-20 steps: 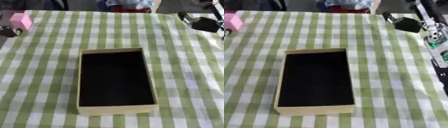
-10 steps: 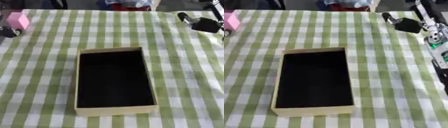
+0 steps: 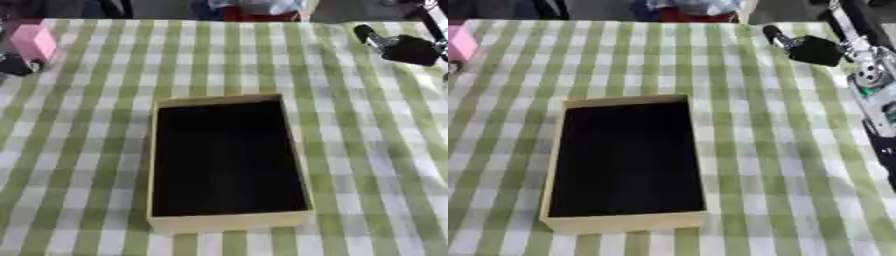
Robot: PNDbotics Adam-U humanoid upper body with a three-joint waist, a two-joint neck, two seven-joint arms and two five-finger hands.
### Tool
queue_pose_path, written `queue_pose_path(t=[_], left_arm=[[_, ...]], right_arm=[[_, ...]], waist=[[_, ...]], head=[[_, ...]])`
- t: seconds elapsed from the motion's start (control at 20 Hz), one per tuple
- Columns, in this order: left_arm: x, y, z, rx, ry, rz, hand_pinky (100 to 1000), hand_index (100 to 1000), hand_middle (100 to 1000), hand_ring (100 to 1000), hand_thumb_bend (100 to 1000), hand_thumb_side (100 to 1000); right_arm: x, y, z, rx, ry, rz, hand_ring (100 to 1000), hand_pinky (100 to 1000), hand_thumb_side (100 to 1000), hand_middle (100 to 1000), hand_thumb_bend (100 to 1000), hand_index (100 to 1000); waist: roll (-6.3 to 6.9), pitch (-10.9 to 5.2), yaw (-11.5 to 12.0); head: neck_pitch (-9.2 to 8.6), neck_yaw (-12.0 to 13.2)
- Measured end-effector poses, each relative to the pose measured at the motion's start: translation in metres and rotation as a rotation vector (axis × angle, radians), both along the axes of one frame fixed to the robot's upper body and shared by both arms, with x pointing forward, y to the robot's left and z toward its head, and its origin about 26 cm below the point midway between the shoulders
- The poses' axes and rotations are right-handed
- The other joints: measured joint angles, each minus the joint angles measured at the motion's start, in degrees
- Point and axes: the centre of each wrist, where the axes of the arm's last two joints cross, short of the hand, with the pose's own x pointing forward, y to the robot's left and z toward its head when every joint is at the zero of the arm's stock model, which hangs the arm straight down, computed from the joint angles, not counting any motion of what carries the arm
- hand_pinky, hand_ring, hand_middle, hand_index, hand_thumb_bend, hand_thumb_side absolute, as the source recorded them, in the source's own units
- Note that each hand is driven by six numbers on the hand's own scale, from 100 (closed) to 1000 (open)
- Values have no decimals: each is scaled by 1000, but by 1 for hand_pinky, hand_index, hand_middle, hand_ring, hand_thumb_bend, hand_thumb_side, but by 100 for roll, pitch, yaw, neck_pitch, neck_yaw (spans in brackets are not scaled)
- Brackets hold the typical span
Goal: Pick up objects on the table and place them in the box.
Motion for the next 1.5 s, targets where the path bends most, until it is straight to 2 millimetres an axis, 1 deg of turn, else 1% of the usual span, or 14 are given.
queue_pose_path(t=[0.3, 0.85, 1.2, 1.25, 1.35, 1.4, 1.45, 1.5], left_arm=[[0, 0, 0, -1, 1, 5, 816, 854, 797, 799, 443, 119], [0, 0, 0, 0, -8, 17, 816, 853, 797, 800, 444, 118], [0, 0, 1, 1, -10, 16, 816, 853, 797, 800, 444, 118], [0, -1, 1, 2, -11, 16, 743, 722, 617, 632, 350, 100], [-1, 0, 5, 12, -24, 25, 686, 638, 505, 521, 292, 100], [-1, 0, 6, 19, -28, 32, 667, 608, 468, 483, 292, 100], [-1, 0, 6, 26, -32, 41, 646, 571, 426, 451, 267, 100], [-1, 0, 6, 32, -38, 49, 600, 512, 365, 408, 247, 100]], right_arm=[[0, 0, 0, 0, -1, 1, 860, 746, 564, 861, 459, 928], [0, 0, -1, -1, 0, 1, 860, 746, 561, 860, 467, 928], [0, 0, -1, -1, 1, 0, 860, 746, 561, 860, 467, 928], [0, 0, -1, -1, 1, 0, 860, 745, 559, 859, 474, 928], [0, 0, -1, 0, 0, 1, 860, 745, 559, 859, 476, 928], [0, 0, -1, 0, 1, 0, 860, 745, 556, 859, 464, 928], [0, -1, -2, 0, 2, 0, 860, 745, 558, 859, 476, 928], [0, -1, -2, 0, 3, 0, 860, 746, 562, 859, 475, 928]], waist=[[12, 23, -24], [17, 114, -31], [17, 117, -31], [17, 121, -31], [31, 155, -31], [41, 175, -32], [47, 182, -34], [47, 183, -37]], head=[[0, -2], [14, 1], [14, 0], [15, 0], [15, -3], [15, -6], [15, -9], [14, -11]])
